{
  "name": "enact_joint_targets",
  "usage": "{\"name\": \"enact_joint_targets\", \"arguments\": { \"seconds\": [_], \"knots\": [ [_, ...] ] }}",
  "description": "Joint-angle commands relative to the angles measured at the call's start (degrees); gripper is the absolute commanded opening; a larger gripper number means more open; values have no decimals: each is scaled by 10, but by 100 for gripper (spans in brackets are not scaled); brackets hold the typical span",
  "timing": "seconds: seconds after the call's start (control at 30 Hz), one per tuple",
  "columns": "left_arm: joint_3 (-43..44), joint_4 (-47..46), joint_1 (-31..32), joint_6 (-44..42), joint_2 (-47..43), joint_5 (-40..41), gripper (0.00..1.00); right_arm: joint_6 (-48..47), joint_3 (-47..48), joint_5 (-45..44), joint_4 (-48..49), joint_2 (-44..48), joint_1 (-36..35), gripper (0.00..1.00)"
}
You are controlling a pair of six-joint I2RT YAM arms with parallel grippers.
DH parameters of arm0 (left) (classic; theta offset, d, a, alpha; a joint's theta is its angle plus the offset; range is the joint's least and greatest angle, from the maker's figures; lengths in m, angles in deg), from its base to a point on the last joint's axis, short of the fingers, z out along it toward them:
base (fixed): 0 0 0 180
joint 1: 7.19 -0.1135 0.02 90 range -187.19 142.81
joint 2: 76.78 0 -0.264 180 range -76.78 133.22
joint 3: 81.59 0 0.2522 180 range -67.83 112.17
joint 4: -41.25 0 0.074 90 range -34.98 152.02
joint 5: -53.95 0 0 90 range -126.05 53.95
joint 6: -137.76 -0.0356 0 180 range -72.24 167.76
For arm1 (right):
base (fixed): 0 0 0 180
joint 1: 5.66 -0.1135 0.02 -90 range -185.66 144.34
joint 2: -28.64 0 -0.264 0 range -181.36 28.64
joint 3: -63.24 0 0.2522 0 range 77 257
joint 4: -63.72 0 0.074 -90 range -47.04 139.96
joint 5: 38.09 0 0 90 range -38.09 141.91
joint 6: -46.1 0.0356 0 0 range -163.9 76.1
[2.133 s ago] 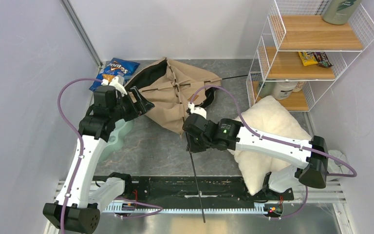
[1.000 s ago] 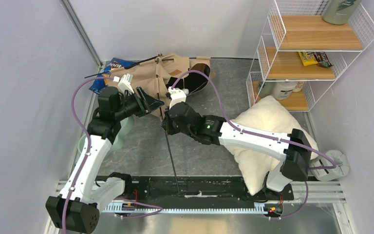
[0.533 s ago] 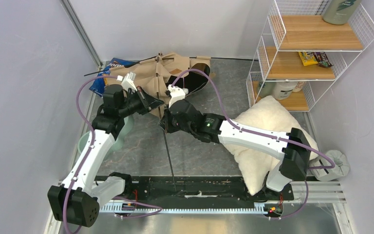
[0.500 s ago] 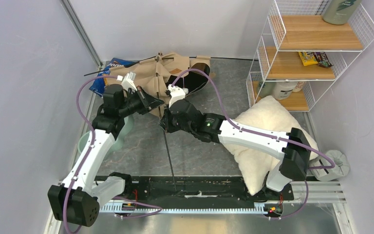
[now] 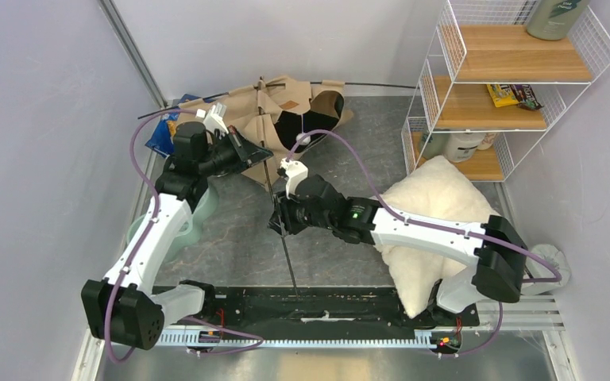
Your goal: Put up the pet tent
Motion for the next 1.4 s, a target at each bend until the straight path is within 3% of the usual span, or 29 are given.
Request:
{"name": "enact_joint_targets", "arguments": {
  "seconds": [0.0,0.2,0.3,0.53,0.67,0.83,0.93,1.0,1.1,1.37],
  "knots": [
    [48,-71,-7,-7,18,48,2,-32,-37,61,-34,52,-6,44],
    [69,-71,-7,-22,37,52,2,-39,-60,116,-54,90,-6,54],
    [73,-71,-7,-26,42,53,2,-40,-59,136,-62,91,-6,52],
    [78,-69,-7,-29,48,55,2,-38,-66,148,-67,92,-6,28],
    [79,-69,-7,-28,50,52,2,-32,-62,134,-65,86,-6,0],
    [77,-67,-7,-27,49,46,4,-24,-50,104,-54,81,-5,0],
    [77,-66,-7,-30,44,44,34,-20,-48,82,-35,86,-5,0],
    [78,-65,-7,-36,38,43,61,-16,-49,68,-16,92,-5,0],
    [85,-54,-7,-47,30,43,83,-10,-49,52,2,98,-4,0],
    [102,8,-7,-83,2,33,87,26,-50,-10,61,108,-4,0]
  ]
}}
